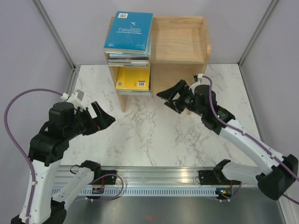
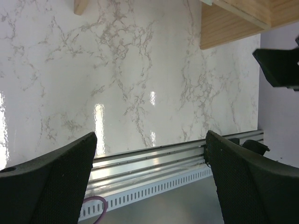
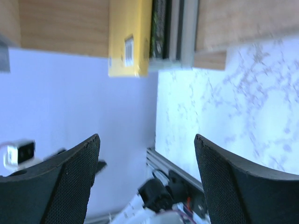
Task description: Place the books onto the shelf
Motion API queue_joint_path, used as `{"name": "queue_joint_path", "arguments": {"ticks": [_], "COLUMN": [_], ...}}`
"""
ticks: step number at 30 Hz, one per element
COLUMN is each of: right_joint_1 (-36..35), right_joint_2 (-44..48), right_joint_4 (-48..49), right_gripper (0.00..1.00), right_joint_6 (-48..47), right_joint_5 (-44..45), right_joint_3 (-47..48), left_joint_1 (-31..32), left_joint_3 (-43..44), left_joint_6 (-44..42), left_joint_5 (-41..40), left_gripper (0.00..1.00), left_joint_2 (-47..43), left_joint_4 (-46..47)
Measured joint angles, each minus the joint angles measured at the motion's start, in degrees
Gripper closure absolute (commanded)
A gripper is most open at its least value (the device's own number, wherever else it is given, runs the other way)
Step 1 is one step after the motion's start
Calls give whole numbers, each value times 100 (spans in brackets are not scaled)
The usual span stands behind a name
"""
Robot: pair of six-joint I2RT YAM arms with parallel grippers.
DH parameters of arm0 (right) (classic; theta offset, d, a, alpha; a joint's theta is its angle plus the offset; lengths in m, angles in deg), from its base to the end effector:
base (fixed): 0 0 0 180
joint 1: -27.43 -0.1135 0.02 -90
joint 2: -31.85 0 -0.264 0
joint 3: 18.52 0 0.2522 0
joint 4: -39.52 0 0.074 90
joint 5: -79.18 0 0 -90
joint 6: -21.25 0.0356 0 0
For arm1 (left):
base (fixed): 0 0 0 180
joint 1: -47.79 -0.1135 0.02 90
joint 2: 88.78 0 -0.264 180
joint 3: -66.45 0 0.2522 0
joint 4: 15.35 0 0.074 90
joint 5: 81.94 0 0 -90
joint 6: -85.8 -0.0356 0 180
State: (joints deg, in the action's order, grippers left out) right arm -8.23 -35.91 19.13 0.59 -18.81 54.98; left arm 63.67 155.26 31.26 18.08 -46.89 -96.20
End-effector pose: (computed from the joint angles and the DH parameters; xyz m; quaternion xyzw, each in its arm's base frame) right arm 0.2219 0.1653 0.3555 0.1880 0.7680 0.5173 0.3274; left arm 0.0812 -0.0295 0.4131 -0.1091 0.8735 -0.2723 0.3886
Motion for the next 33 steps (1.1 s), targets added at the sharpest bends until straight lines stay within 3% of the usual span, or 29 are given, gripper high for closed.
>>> {"name": "queue_joint_path", "arguments": {"ticks": [6,9,10,14,18,19,24,33], "right_joint_1": [-177,-186,-186,-190,-190,-190,-190,-190], "right_joint_2": [1711,2479,2634,3185,3257,3257,3294,3770], "right_joint_4": [-1167,-1851,-1996,-2653,-3058,-3097,-3244,-3635], "right_gripper": [14,14,3,2,2,2,2,2], "right_joint_6": [-535,-802,-861,-1165,-1519,-1626,-2035,-2177], "right_joint_5": [-120,-55,-15,330,603,627,522,691], "right_joint_3": [-811,-933,-935,-804,-492,-431,-332,-345], "left_joint_1": [0,0,-2,0,0,0,-157,-1064], "left_joint_3": [-105,-699,-1016,-2208,-3681,-4041,-5451,-5925], "left_joint_6": [-247,-417,-498,-809,-1322,-1469,-1915,-2236], "left_joint_5": [-527,-918,-1082,-1832,-2203,-2247,-2529,-2350], "left_gripper": [1,2,3,6,8,1,1,6], "left_joint_2": [367,229,146,-33,-92,-85,273,2317], "left_joint_4": [302,885,1123,1915,3346,3783,5923,8870]}}
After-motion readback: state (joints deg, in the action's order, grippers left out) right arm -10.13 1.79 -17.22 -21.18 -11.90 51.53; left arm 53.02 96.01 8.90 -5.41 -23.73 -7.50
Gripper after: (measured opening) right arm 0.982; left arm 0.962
